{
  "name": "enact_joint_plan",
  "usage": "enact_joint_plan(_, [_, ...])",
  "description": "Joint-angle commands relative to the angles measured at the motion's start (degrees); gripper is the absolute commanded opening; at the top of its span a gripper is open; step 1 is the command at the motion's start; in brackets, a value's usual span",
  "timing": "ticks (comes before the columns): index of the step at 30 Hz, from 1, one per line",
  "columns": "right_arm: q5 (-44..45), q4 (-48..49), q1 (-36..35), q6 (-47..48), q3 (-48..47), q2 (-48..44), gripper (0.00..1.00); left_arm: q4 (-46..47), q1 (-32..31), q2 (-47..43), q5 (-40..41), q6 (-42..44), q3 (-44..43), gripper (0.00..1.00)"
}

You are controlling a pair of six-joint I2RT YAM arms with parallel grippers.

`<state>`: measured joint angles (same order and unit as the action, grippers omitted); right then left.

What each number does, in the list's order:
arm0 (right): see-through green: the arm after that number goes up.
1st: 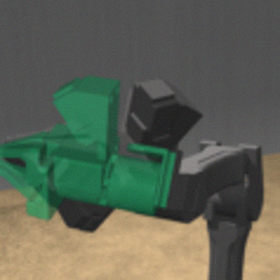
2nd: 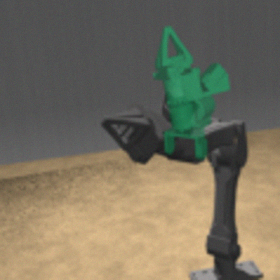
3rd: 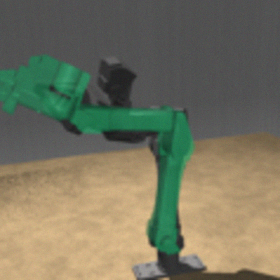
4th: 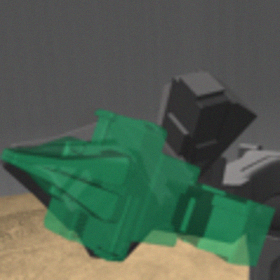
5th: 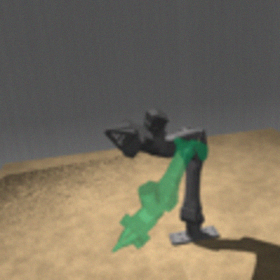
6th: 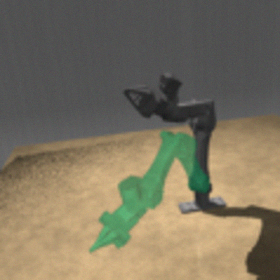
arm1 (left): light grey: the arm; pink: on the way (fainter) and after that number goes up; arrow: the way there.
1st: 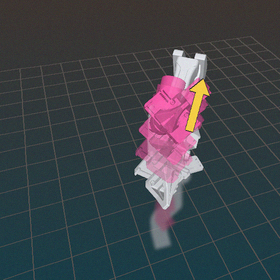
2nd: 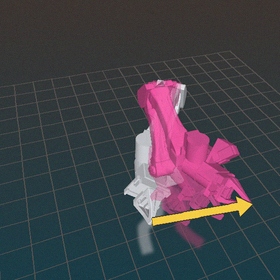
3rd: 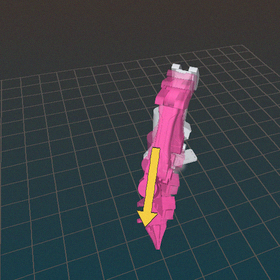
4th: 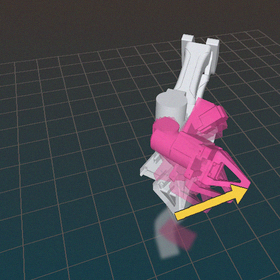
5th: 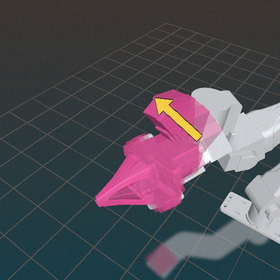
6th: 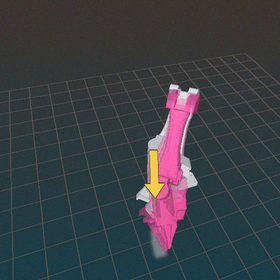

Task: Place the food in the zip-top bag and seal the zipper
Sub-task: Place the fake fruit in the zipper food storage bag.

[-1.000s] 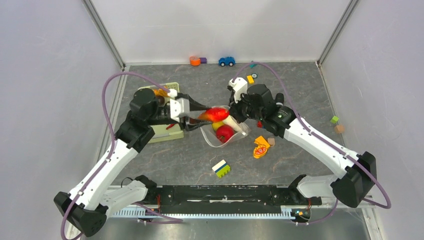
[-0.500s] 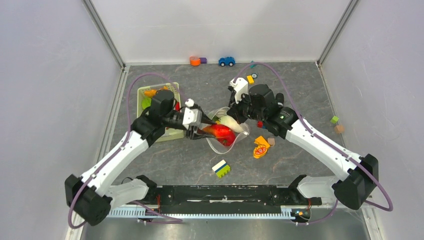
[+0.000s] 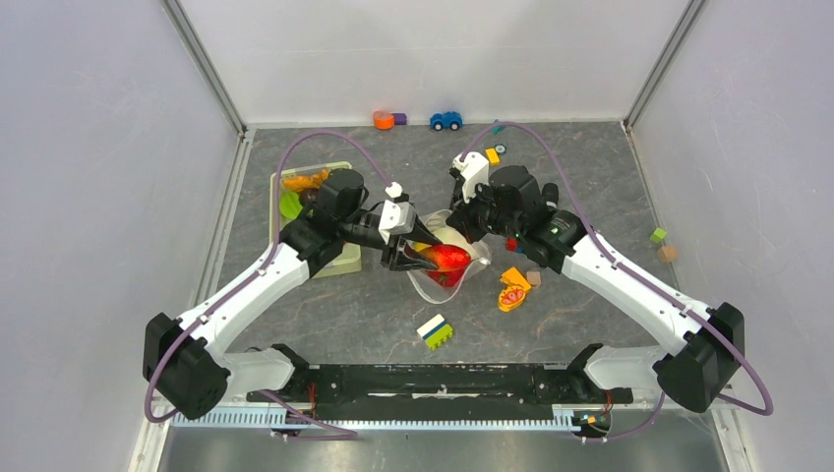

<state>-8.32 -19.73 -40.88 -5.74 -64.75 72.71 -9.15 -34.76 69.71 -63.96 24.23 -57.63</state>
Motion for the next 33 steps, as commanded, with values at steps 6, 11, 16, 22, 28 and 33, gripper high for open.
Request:
enact_joint_plan(6, [1.0,3.4,-0.2,-0.4,0.4,-1.3,0.0,-7.3,-0.1,1.1,12.5,10.4,-1.8,0.14])
enact_joint_plan(11, [0.8,3.4,-0.2,-0.3,0.4,-1.4,0.0,-12.0,-0.1,3.8,15.8,10.6,-5.3,0.27])
enact_joint_plan(16, [0.7,3.5,-0.2,-0.3,0.4,-1.5,0.0,-12.6,-0.2,4.1,15.6,10.0,-6.0,0.95])
enact_joint_plan(22, [0.8,3.5,-0.2,-0.2,0.6,-1.6,0.0,-11.9,-0.1,1.6,18.2,7.7,-6.4,1.0])
enact_joint_plan(28, [1.1,3.4,-0.2,-0.4,0.6,-1.5,0.0,2.8,-0.1,-5.1,29.8,-6.6,-2.0,1.0])
enact_joint_plan(33, [1.5,3.6,-0.2,-0.6,0.7,-1.7,0.0,15.3,-0.1,-10.1,54.2,-21.1,0.6,1.0])
